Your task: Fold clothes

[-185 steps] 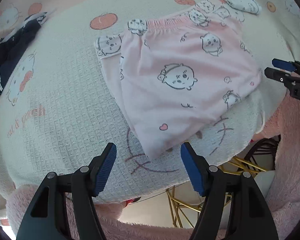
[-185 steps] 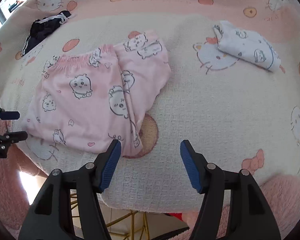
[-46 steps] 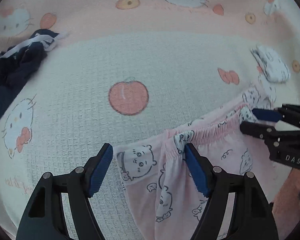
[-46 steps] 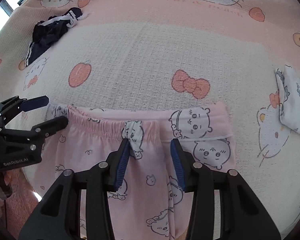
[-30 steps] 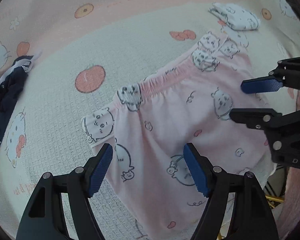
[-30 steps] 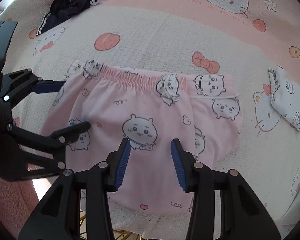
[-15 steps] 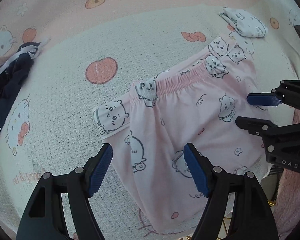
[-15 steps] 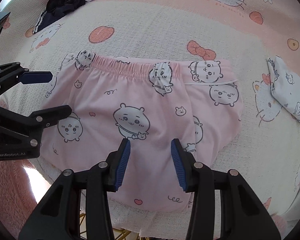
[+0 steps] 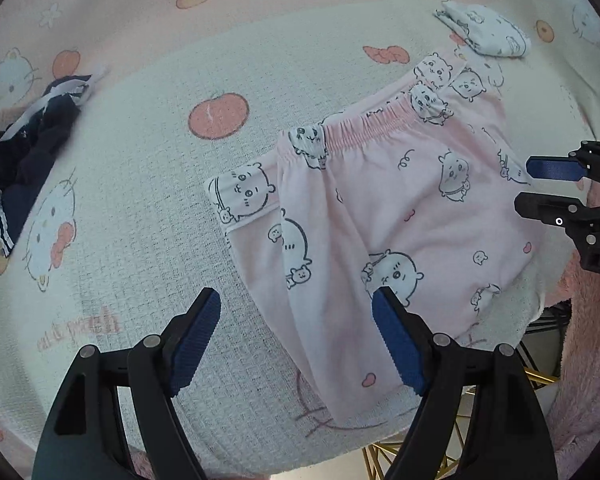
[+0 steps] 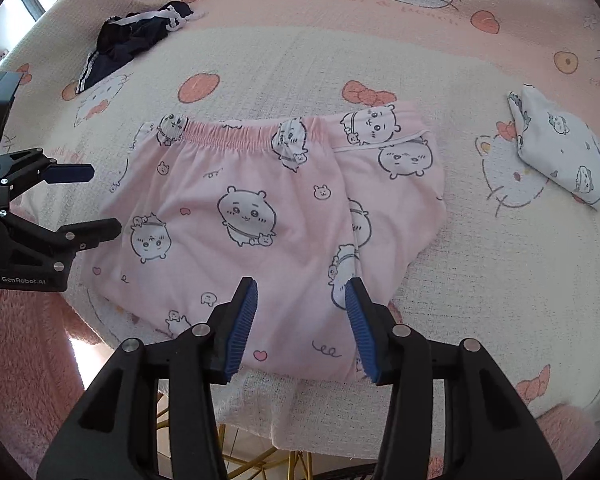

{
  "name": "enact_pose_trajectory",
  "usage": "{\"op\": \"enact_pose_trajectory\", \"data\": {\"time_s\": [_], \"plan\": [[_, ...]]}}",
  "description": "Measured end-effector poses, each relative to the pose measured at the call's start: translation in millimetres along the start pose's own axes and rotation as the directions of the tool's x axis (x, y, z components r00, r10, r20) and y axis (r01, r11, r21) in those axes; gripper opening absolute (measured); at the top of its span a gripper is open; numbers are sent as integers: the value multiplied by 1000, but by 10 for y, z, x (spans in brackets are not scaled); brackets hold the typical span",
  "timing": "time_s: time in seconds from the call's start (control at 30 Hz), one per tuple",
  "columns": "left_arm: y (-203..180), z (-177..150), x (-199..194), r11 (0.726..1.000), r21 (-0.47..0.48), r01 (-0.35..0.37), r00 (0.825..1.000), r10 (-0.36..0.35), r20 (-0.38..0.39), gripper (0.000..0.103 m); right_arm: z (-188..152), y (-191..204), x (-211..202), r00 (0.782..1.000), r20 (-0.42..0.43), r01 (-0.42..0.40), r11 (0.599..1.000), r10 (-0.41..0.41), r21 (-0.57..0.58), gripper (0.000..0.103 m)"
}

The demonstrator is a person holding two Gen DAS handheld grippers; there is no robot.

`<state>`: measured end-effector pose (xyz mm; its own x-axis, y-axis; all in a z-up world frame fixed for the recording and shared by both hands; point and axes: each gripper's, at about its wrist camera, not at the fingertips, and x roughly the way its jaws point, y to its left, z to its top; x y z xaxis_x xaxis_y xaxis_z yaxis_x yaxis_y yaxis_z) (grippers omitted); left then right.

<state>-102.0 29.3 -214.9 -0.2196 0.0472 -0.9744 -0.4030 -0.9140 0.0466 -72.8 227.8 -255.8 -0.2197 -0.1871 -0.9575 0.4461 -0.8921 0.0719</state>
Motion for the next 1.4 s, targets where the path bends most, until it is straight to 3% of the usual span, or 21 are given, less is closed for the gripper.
{"op": "enact_pose_trajectory", "data": {"time_s": [0.13, 0.3, 0.43, 0.53, 0.7, 0.83, 0.9, 0.97, 1.07, 1.2, 1.4], "plan": [[-41, -183, 209, 999, 26, -39, 994, 41, -103, 81, -78, -107, 139, 997, -54, 48, 999, -48, 0, 47], [88, -297, 79, 999, -39, -16, 996, 12, -88, 81, -122, -391, 8, 999, -32, 40, 993, -37, 112, 48], [-75, -324, 20, 998, -4, 58, 996, -58, -65, 81, -156, -324, -29, 999, -23, 27, 997, -26, 77, 49], [-214, -381, 155, 998, 67, 8, 993, -1, -114, 81, -221, -171, 77, 996, -58, 64, 998, -64, -1, 49], [113, -483, 97, 999, -32, -2, 991, -2, -136, 84, -295, -422, 36, 991, -53, 127, 990, -124, 59, 55], [227, -648, -138, 998, -61, -4, 997, 0, -76, 83, -285, -530, -125, 988, -6, 154, 981, -154, 115, 54], [155, -640, -238, 998, -61, 23, 999, -24, -23, 83, -259, -450, -173, 995, 23, 95, 990, -98, 104, 54], [21, -622, -260, 996, -45, 74, 997, -73, 15, 83, -259, -372, -151, 998, 19, 55, 996, -56, 67, 54], [-290, -523, -143, 995, -21, 94, 995, -93, 24, 83, -295, -239, 1, 997, -24, 69, 997, -69, 17, 52], [-400, -608, 79, 997, 71, 2, 999, 1, -44, 86, -323, -297, 42, 995, -36, 95, 995, -95, 11, 54], [22, -850, 99, 1000, 16, -24, 990, 26, -138, 94, -408, -460, -30, 985, -10, 171, 985, -171, 13, 57]]}}
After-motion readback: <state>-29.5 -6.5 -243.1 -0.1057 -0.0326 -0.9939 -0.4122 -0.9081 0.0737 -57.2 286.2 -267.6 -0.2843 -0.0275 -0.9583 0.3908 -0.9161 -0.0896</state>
